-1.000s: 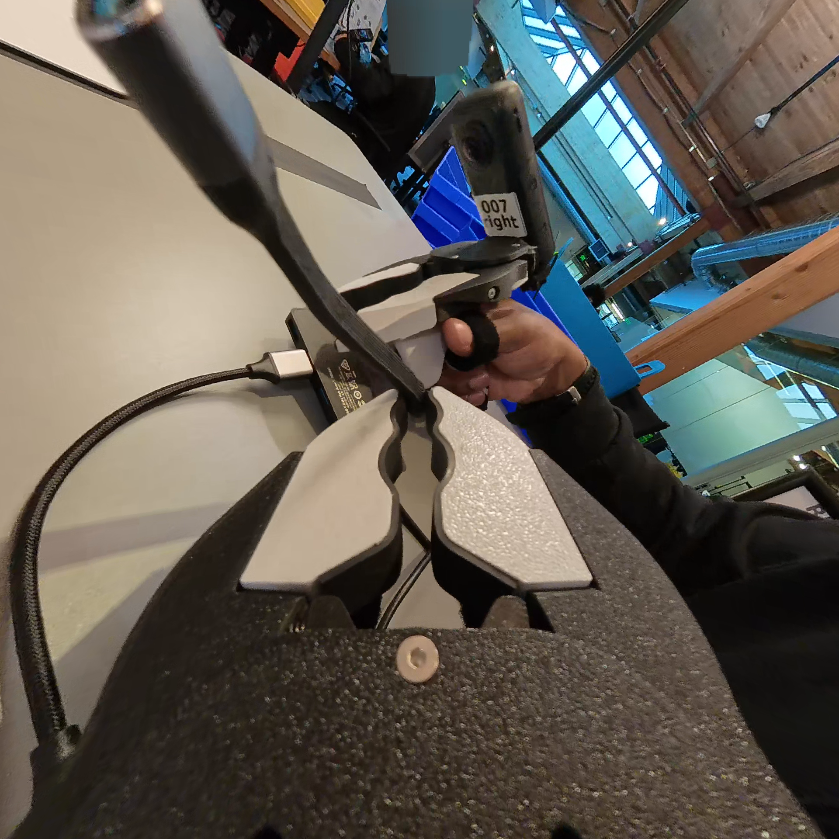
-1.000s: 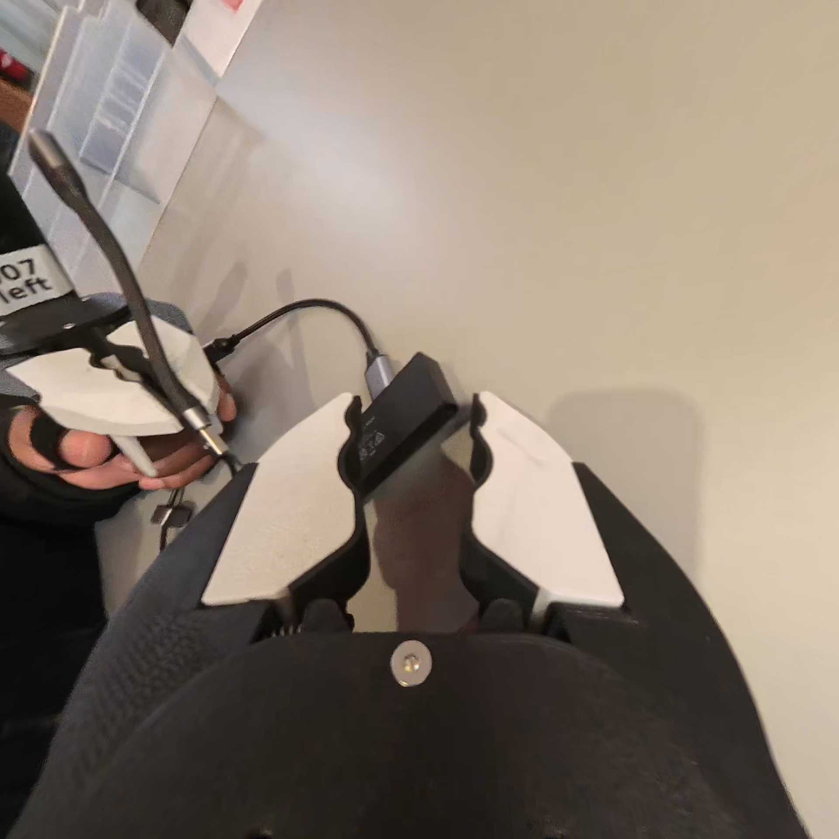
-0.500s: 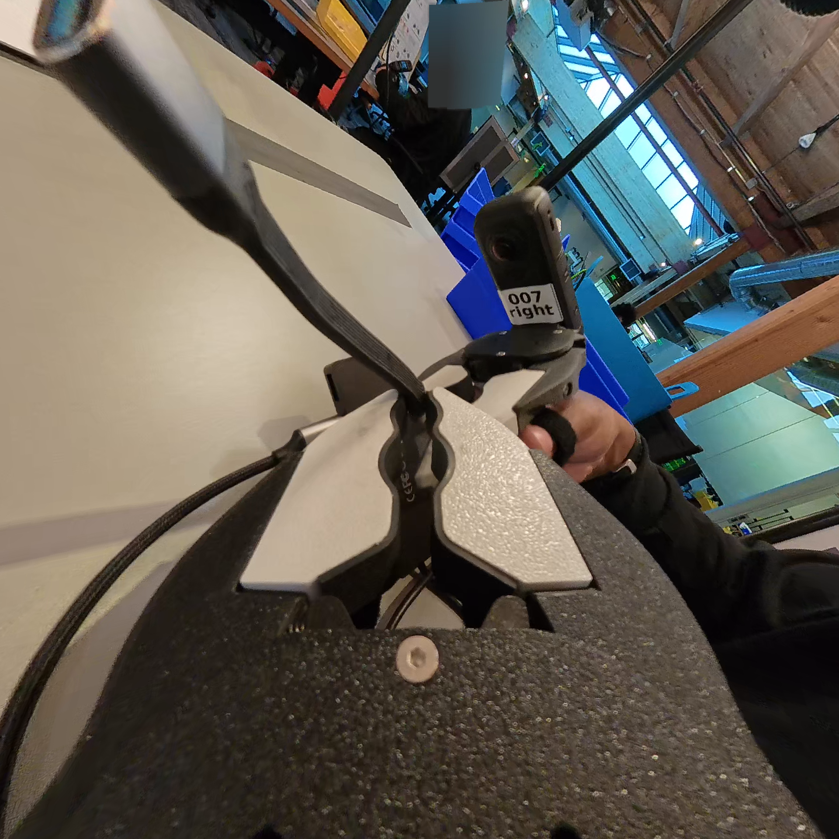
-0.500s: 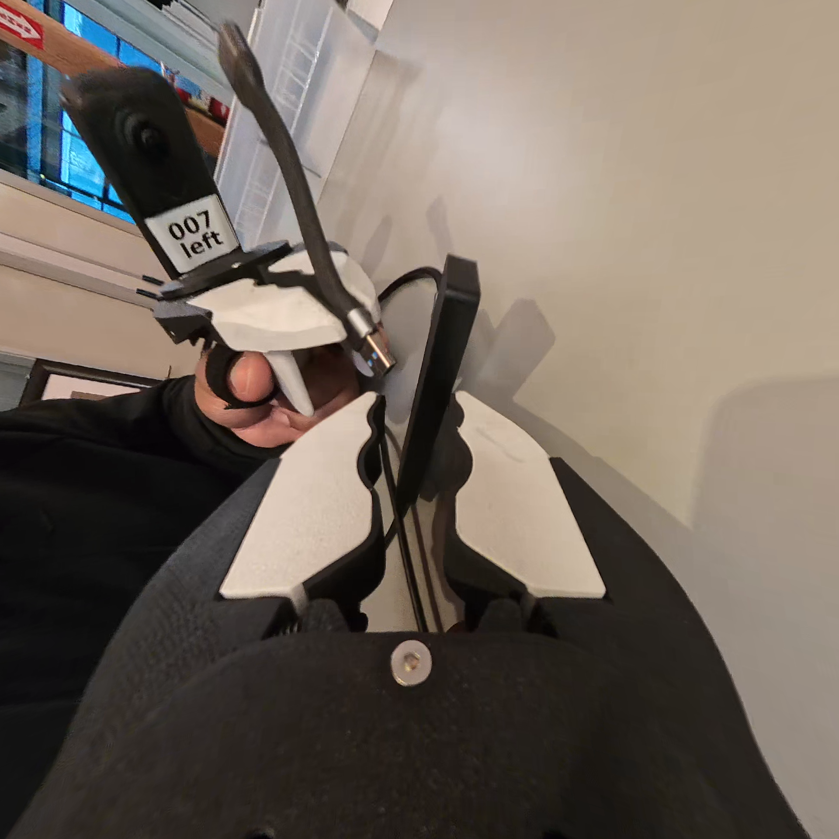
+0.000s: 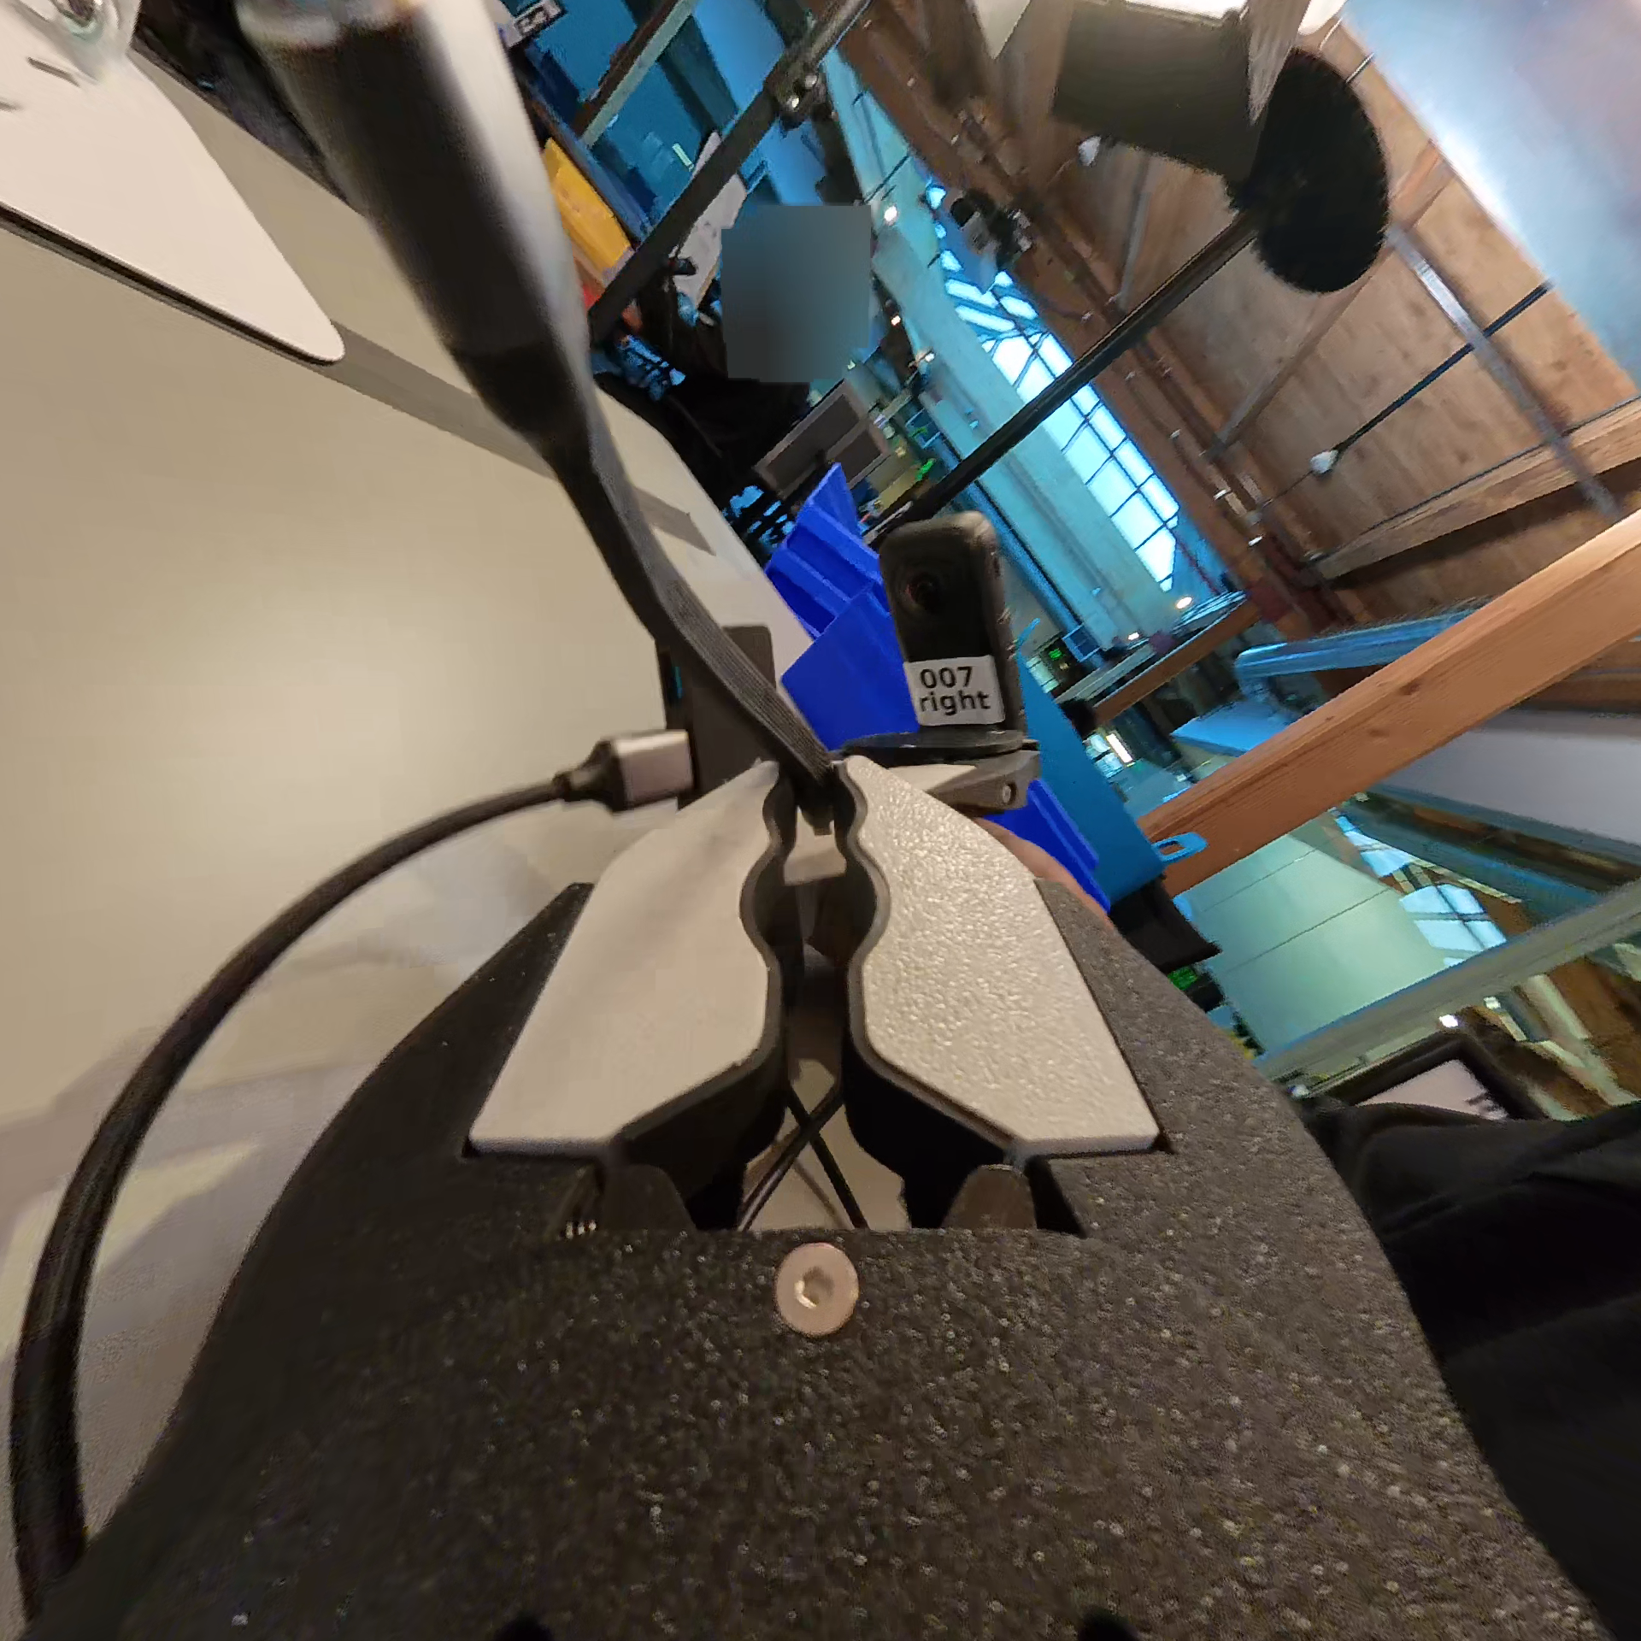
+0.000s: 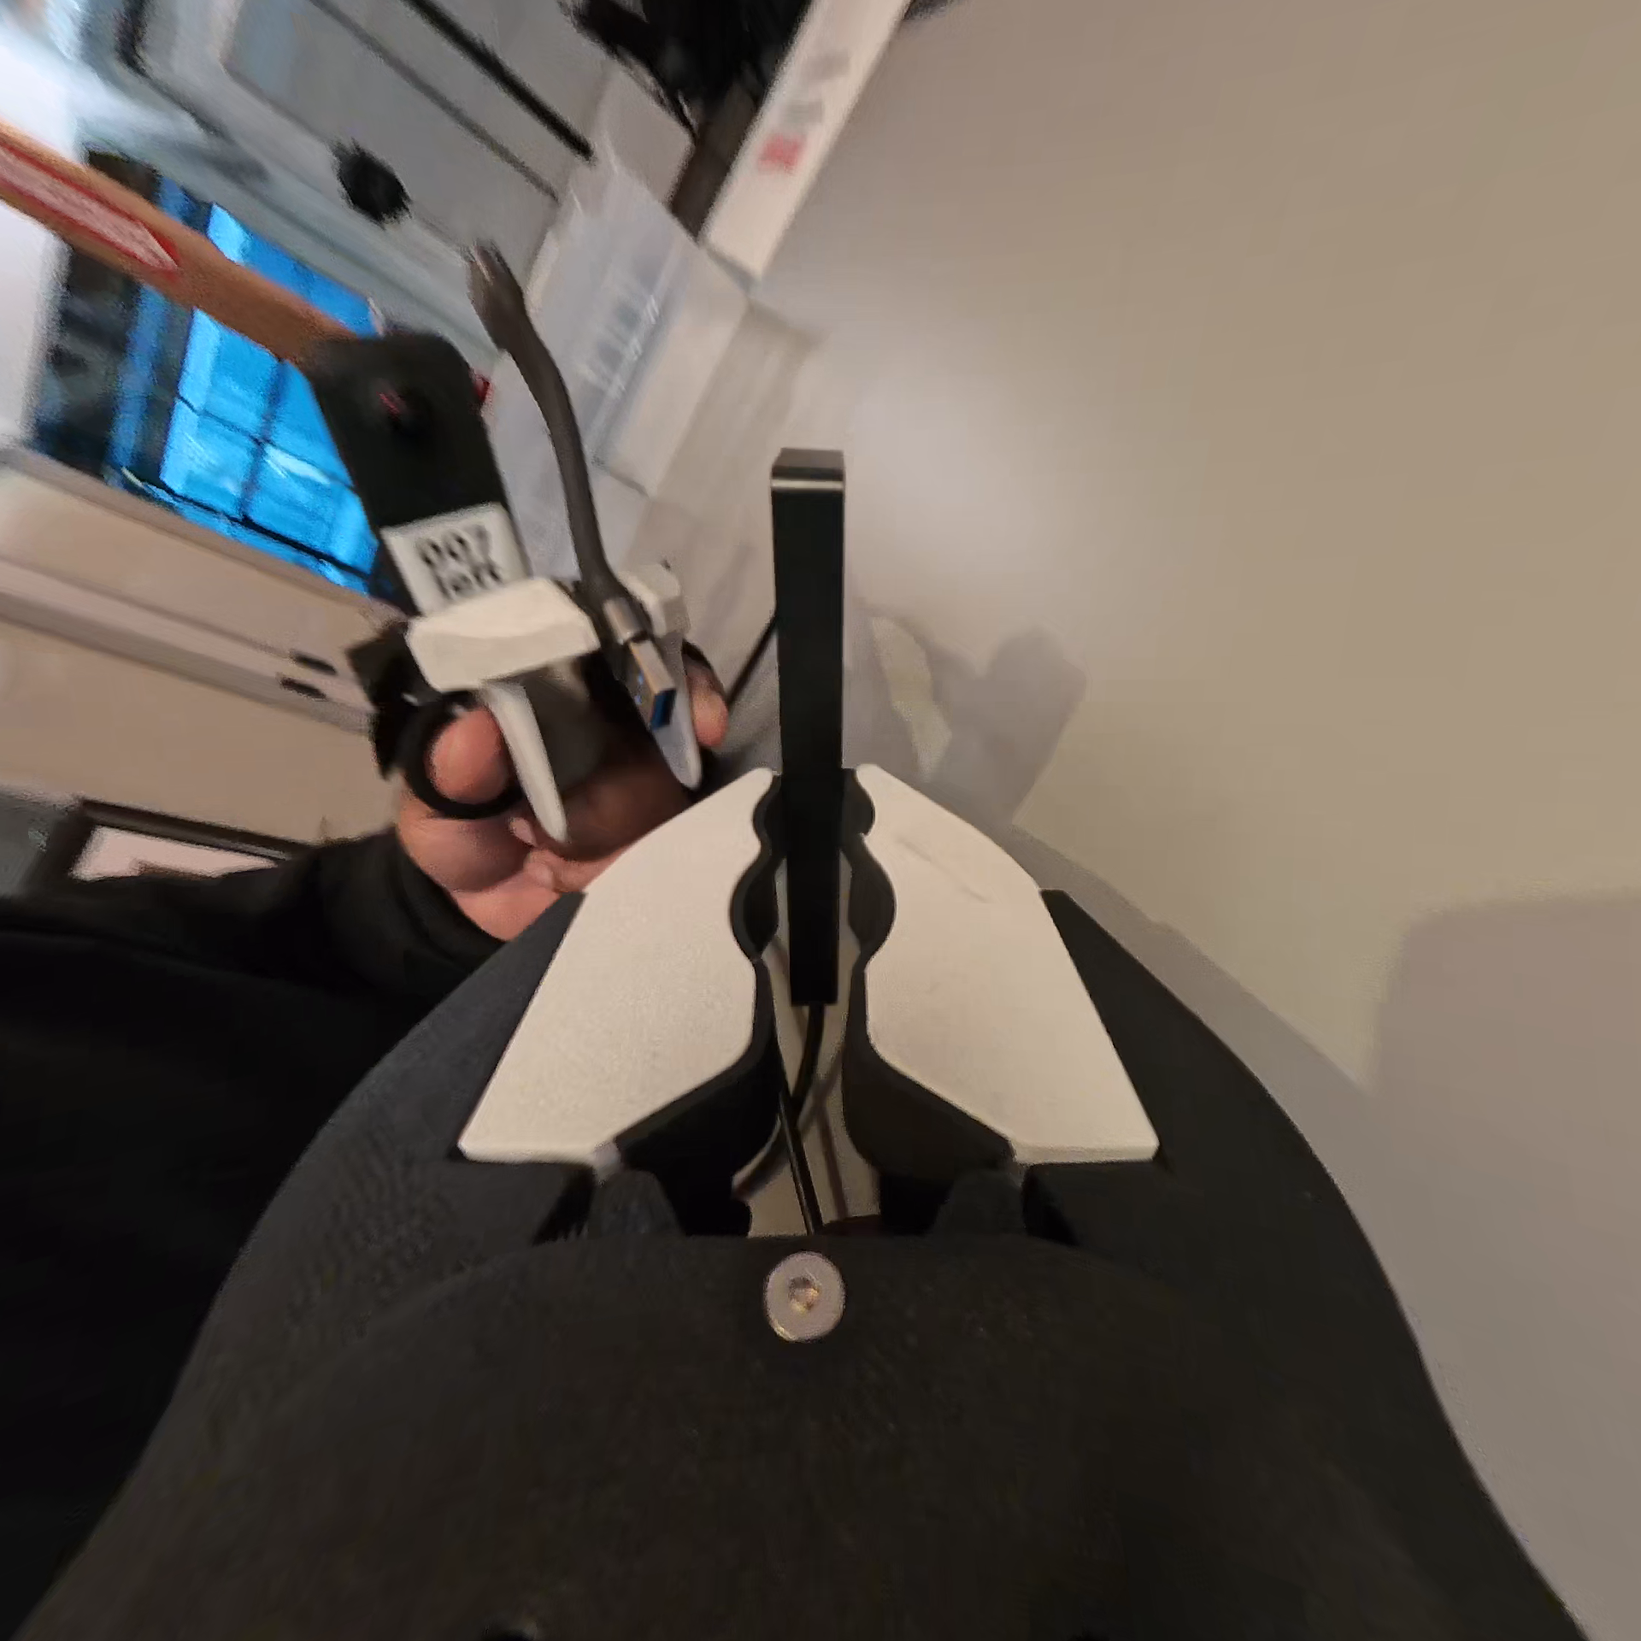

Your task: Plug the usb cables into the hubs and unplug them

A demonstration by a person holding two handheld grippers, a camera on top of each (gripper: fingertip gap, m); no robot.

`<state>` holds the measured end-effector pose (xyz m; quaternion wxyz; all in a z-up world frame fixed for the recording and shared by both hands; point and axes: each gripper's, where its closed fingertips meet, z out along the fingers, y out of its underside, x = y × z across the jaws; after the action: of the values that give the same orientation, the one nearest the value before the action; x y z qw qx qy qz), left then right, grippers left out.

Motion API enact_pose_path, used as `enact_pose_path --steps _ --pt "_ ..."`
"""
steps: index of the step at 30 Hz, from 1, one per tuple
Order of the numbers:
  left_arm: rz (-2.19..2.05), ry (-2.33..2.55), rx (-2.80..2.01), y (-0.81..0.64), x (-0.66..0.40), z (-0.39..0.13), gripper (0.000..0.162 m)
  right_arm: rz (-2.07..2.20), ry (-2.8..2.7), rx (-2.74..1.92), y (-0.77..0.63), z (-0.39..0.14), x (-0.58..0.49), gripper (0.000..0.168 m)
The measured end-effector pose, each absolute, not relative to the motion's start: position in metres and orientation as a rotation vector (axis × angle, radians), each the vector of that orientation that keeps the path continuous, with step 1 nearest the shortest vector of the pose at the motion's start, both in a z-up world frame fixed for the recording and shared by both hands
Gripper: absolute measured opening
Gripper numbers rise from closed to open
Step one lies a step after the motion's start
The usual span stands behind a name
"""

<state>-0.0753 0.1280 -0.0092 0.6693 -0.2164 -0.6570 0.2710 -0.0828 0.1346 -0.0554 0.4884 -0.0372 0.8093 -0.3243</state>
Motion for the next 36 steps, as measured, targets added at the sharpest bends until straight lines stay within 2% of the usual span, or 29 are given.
enact_pose_path --steps 5,16,36 --pt "0.624 -1.351 -0.463 0.124 -0.068 0.013 0.007 -0.905 1.652 0.03 0.126 -0.017 -0.107 0.01" --pt "0.736 -1.141 -0.597 0.147 -0.058 0.061 0.007 -1.095 1.159 -0.075 0.146 0.049 -0.109 0.01" --pt "0.625 -1.144 -0.463 0.146 -0.065 0.045 0.007 -1.216 1.244 -0.126 0.148 0.044 -0.086 0.01"
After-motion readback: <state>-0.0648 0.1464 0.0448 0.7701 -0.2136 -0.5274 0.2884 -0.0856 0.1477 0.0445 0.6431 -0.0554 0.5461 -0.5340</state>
